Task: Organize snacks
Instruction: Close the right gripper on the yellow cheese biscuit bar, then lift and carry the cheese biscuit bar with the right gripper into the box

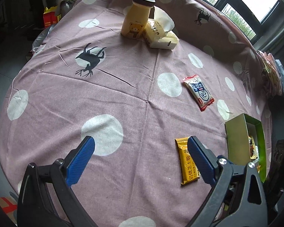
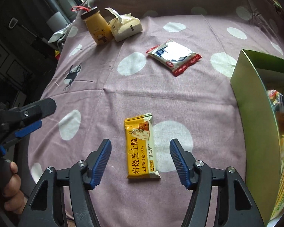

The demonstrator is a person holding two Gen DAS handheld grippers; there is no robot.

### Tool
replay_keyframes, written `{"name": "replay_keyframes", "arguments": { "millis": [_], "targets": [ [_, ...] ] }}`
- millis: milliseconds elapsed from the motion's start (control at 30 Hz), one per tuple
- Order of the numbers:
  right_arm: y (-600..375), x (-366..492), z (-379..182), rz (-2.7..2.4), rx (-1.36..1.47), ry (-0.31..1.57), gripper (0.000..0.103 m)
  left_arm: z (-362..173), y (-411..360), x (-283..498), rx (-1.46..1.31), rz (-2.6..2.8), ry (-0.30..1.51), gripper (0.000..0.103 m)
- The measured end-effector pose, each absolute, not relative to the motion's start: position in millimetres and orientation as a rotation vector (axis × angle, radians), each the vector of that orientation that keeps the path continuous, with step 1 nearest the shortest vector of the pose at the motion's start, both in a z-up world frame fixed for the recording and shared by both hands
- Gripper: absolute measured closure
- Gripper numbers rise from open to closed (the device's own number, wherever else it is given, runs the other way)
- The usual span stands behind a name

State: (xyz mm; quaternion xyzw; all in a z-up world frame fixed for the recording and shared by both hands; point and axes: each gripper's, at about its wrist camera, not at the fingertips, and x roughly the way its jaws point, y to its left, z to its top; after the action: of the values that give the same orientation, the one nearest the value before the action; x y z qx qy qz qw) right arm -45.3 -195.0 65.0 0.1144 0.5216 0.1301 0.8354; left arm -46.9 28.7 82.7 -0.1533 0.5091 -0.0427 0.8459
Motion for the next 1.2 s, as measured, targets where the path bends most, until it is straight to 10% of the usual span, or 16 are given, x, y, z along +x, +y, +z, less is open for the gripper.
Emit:
{"name": "replay_keyframes", "arguments": {
  "millis": [167,367,600,1200],
  "targets": [
    [-224,-44,65,0.330,0.427,1.080,0.038,65,12,-50,-0.386,-0.206,1.151,0.014],
    [-221,-35,48,0.376,0.483,1.124,0.070,38,-30,-58,-0.427,-0.363,1.273,0.045],
    [-224,-26,26,0.419,0.580,1.199,0.072,32,-43,-59,-0.406,-0.374,1.266,0.065],
    [-219,-29,27,0.393,0.549,1.162,0.072,47,-70,-69,-0.336,-0.482,1.153,0.073]
  ]
}}
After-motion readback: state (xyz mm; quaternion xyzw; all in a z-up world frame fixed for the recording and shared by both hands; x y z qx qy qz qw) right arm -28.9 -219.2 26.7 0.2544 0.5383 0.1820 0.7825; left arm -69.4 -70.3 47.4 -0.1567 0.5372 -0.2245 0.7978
